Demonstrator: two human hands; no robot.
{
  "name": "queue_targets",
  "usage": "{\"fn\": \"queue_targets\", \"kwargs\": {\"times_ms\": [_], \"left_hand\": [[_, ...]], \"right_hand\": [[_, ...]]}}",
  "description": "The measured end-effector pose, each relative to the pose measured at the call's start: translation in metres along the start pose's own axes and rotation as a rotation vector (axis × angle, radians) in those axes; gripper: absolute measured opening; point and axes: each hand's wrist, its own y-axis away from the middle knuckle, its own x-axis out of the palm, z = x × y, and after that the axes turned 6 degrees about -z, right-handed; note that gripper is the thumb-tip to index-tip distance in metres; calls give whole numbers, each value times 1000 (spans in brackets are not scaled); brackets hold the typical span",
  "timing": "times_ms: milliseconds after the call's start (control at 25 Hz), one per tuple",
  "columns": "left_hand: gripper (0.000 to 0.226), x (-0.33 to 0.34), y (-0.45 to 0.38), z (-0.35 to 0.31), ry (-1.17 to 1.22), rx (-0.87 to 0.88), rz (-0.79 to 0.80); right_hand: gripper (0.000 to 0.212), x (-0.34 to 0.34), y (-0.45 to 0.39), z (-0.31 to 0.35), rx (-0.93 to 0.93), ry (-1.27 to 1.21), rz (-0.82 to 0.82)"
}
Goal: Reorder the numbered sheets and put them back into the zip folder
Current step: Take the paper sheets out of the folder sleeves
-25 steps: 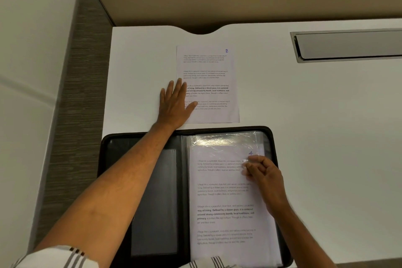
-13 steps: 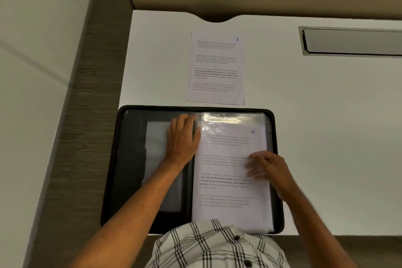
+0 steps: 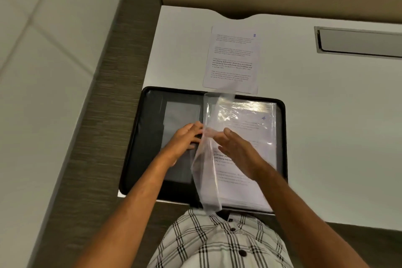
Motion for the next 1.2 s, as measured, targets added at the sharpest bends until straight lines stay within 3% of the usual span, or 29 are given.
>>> {"fn": "queue_targets", "kwargs": {"times_ms": [200, 320, 400, 600, 680, 800, 880, 960, 1000, 1080, 1200], "left_hand": [[96, -41, 13, 6, 245, -152, -42], [106, -68, 12, 14, 251, -176, -180], [98, -79, 11, 14, 206, -150, -314], [16, -92, -4, 24, 8, -66, -659], [21, -102, -16, 36, -169, -78, -731], [30, -103, -25, 40, -445, -97, -780], [17, -91, -24, 34, -587, -112, -836], [38, -73, -22, 29, -725, -125, -923], [54, -61, -23, 29, -797, -88, -939], [64, -33, -25, 28, -903, 137, -855], [63, 23, -31, 24, -945, 494, -461]], "right_hand": [[59, 54, -18, -6, -64, 138, 56], [45, 70, -25, -12, -44, 171, 87], [42, 76, -29, -18, -57, 173, 55], [34, 79, -37, -31, -140, 94, -71], [33, 73, -39, -30, -190, 184, -127], [41, 40, -39, -37, -295, 452, -355], [51, 4, -36, -48, -329, 662, -506], [63, -34, -33, -58, -252, 782, -628], [69, -53, -31, -61, -203, 834, -682], [80, -86, -29, -67, -172, 965, -776], [101, -118, -27, -70, -123, 1115, -797]]}}
